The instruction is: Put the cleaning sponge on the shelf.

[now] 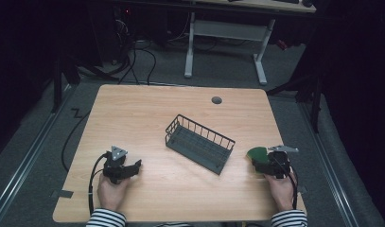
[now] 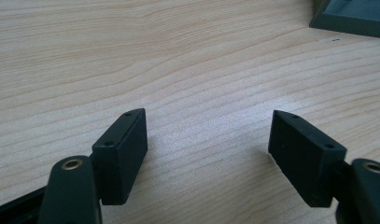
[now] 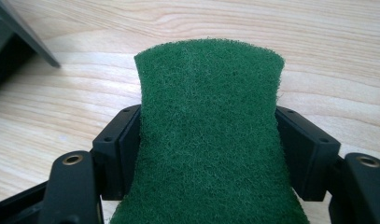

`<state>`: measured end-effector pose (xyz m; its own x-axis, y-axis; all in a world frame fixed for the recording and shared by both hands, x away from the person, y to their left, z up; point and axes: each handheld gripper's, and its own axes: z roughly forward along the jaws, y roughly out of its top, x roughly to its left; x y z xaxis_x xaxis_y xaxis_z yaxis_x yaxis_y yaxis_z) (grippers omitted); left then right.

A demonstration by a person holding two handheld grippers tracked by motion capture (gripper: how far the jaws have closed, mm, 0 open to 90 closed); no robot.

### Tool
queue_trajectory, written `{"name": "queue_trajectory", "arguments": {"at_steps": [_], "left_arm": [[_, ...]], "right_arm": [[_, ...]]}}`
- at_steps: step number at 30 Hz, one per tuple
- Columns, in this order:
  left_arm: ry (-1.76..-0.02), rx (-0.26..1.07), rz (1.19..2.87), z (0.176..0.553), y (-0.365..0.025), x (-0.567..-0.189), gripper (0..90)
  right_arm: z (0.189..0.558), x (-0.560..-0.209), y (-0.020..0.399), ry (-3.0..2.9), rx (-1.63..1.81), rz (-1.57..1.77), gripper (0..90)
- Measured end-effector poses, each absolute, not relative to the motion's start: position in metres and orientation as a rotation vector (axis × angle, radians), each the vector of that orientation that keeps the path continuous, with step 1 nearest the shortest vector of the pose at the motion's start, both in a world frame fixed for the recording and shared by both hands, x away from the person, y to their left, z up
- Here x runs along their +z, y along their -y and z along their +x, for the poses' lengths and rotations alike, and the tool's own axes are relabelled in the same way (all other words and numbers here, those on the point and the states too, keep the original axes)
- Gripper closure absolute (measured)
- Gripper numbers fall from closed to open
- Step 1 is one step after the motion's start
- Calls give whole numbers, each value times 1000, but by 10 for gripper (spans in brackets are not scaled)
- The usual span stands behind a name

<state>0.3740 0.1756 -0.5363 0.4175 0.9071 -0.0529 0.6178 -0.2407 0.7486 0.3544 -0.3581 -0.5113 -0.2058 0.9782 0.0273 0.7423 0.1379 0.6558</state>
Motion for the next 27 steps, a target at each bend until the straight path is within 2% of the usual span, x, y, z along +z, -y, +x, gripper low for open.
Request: {"name": "queue_trajectory", "arguments": {"at_steps": [17, 27], "left_arm": [[-1292, 522, 1966, 374, -175, -536, 288], [-1291, 522, 1966, 374, -175, -536, 288]], "right_arm": [[353, -481, 345, -2037, 862, 1556, 304], [357, -450, 346, -2004, 886, 1505, 305]]}}
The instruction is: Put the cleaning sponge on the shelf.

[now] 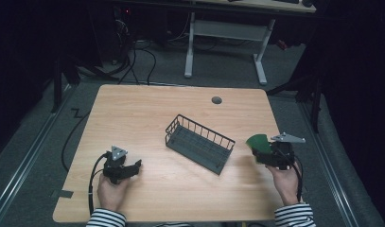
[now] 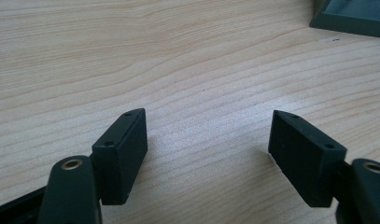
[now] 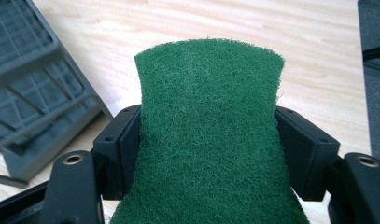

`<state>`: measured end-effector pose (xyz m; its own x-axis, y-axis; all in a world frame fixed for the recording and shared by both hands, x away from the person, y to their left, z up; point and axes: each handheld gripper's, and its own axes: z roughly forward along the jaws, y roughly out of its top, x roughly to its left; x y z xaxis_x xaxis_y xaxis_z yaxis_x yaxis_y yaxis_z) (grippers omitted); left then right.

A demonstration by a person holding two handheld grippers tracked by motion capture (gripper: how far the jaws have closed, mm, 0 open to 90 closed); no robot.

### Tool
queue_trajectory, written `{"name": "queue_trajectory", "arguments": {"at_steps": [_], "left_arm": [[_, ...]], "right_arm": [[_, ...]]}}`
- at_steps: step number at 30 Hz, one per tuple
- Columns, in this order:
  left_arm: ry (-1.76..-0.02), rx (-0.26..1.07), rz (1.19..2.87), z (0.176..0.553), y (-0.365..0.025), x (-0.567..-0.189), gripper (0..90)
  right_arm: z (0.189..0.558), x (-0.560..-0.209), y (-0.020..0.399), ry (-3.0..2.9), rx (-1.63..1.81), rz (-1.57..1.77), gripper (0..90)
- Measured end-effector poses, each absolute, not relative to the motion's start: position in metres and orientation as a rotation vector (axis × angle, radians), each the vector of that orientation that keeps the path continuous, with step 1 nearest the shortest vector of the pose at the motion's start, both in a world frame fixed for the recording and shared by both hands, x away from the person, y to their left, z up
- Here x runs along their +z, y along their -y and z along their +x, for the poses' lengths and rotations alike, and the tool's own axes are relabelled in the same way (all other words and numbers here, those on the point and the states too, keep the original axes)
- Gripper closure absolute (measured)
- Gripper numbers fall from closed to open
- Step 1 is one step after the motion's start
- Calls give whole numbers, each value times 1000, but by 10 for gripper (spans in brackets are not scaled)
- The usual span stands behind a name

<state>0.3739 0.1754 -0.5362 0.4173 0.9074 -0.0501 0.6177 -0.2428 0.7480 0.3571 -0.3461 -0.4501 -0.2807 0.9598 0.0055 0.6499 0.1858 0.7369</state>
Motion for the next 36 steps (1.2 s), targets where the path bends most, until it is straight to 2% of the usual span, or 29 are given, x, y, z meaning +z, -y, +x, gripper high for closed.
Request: {"name": "queue_trajectory", "arguments": {"at_steps": [22, 36], "left_arm": [[-1292, 536, 1976, 374, -174, -536, 290], [-1296, 532, 1969, 374, -175, -536, 292]], "right_arm": [[366, -404, 312, -2093, 1081, 1321, 305], [385, -401, 267, -2228, 1076, 1197, 305]]}}
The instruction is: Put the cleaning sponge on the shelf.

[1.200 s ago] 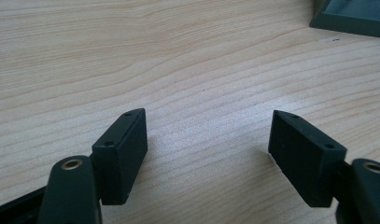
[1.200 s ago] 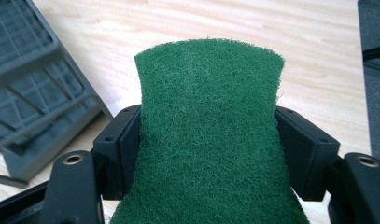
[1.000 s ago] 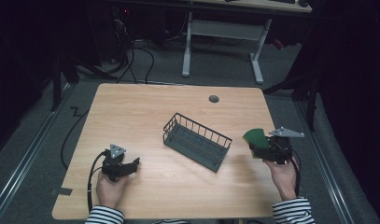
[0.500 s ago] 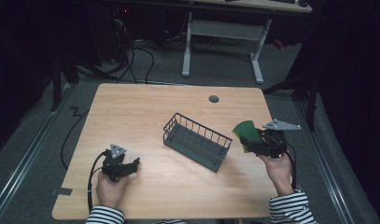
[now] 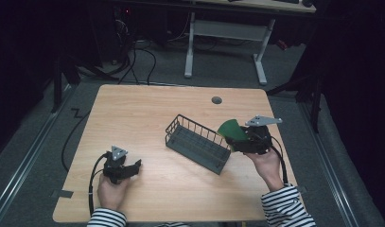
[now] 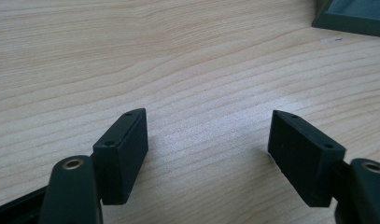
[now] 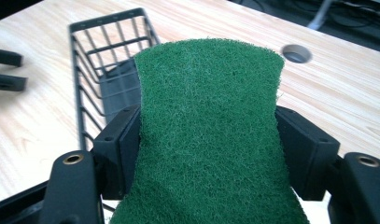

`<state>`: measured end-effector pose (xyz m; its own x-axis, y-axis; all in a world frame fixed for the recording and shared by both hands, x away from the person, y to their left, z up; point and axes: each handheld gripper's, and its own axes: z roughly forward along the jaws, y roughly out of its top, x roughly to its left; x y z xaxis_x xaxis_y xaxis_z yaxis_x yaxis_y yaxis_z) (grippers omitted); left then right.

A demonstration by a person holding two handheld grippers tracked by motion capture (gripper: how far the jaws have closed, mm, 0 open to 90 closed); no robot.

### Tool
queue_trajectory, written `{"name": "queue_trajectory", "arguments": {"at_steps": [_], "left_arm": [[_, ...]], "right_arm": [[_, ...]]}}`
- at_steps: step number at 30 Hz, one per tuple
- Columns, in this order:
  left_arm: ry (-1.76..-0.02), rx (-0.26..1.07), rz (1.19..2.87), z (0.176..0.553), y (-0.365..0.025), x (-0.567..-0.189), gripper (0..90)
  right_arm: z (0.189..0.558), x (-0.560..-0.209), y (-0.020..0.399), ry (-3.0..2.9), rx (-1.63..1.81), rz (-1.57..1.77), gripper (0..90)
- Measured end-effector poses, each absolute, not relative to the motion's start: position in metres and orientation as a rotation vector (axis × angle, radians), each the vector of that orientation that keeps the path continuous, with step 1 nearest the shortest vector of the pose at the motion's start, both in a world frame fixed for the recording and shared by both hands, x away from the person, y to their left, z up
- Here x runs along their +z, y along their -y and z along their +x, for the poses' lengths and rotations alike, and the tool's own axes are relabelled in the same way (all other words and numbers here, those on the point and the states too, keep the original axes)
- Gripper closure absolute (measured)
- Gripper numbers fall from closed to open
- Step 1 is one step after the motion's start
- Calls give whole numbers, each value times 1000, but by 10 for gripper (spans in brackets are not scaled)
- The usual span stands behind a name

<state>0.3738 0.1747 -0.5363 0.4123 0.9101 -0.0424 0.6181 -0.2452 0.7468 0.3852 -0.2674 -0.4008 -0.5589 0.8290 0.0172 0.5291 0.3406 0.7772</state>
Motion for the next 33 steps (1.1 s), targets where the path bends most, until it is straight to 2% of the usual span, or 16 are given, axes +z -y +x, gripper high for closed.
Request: {"name": "queue_trajectory", "arguments": {"at_steps": [14, 33], "left_arm": [[-1296, 534, 1971, 374, -174, -536, 292], [-1296, 534, 1971, 374, -174, -536, 290]], "right_arm": [[401, -412, 228, -2367, 1004, 1060, 303], [404, -424, 216, -2441, 893, 990, 299]]}}
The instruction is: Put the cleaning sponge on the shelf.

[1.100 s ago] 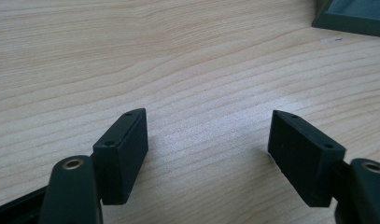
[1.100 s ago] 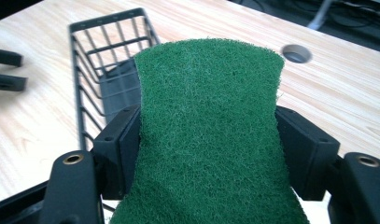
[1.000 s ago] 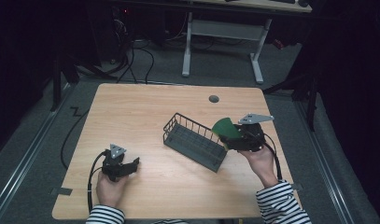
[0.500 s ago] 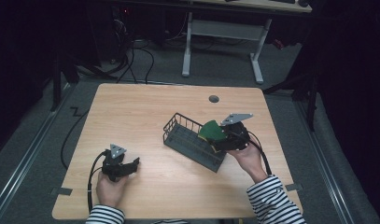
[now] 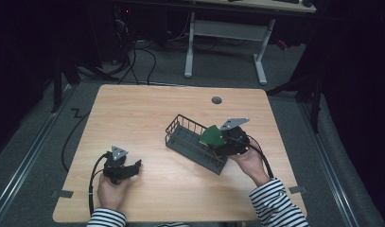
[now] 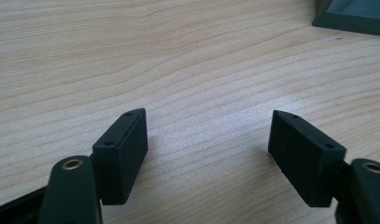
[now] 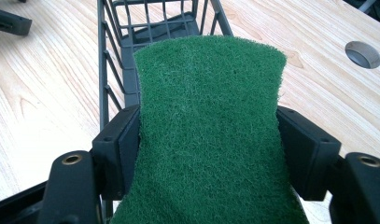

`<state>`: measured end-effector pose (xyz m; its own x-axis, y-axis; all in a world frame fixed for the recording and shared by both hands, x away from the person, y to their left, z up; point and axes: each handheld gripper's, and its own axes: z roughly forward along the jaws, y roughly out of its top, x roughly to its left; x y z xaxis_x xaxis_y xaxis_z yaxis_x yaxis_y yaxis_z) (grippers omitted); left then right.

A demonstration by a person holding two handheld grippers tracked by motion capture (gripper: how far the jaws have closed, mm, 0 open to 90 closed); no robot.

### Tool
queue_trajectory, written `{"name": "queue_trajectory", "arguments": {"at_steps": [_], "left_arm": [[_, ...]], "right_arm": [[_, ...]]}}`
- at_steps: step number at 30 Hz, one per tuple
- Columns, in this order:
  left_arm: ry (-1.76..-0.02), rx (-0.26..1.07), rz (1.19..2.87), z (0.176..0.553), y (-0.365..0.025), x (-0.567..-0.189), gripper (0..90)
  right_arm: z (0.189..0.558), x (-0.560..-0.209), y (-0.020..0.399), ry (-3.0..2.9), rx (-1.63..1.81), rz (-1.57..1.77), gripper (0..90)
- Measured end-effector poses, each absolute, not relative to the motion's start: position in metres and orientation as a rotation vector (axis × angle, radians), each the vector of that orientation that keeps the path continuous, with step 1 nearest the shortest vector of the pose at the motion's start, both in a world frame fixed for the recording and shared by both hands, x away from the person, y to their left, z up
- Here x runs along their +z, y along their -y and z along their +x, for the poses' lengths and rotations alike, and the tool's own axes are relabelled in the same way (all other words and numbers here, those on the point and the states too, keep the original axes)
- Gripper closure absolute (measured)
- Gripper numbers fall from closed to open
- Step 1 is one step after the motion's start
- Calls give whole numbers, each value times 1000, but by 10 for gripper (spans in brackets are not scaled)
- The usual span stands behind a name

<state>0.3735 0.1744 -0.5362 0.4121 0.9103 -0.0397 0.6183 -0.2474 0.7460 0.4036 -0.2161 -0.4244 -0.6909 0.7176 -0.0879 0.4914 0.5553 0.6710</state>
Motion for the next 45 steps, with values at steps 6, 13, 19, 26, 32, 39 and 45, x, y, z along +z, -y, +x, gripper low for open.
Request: {"name": "queue_trajectory", "arguments": {"at_steps": [6, 13, 19, 26, 32, 39, 45], "left_arm": [[-1296, 532, 1971, 374, -174, -536, 289], [-1297, 531, 1967, 374, -175, -536, 289], [-1297, 532, 1968, 374, -175, -536, 289], [-1297, 531, 1968, 374, -175, -536, 289], [-1297, 530, 1966, 374, -175, -536, 289], [-1297, 528, 1963, 374, -175, -536, 289], [-1298, 527, 1962, 374, -175, -536, 289]], "right_arm": [[401, -427, 215, -2458, 843, 971, 296], [400, -428, 212, -2473, 831, 967, 292], [400, -427, 213, -2481, 833, 983, 290], [399, -427, 210, -2469, 795, 968, 295], [400, -429, 209, -2474, 776, 967, 286], [400, -427, 212, -2476, 799, 1001, 255], [401, -428, 212, -2489, 803, 1008, 262]]}}
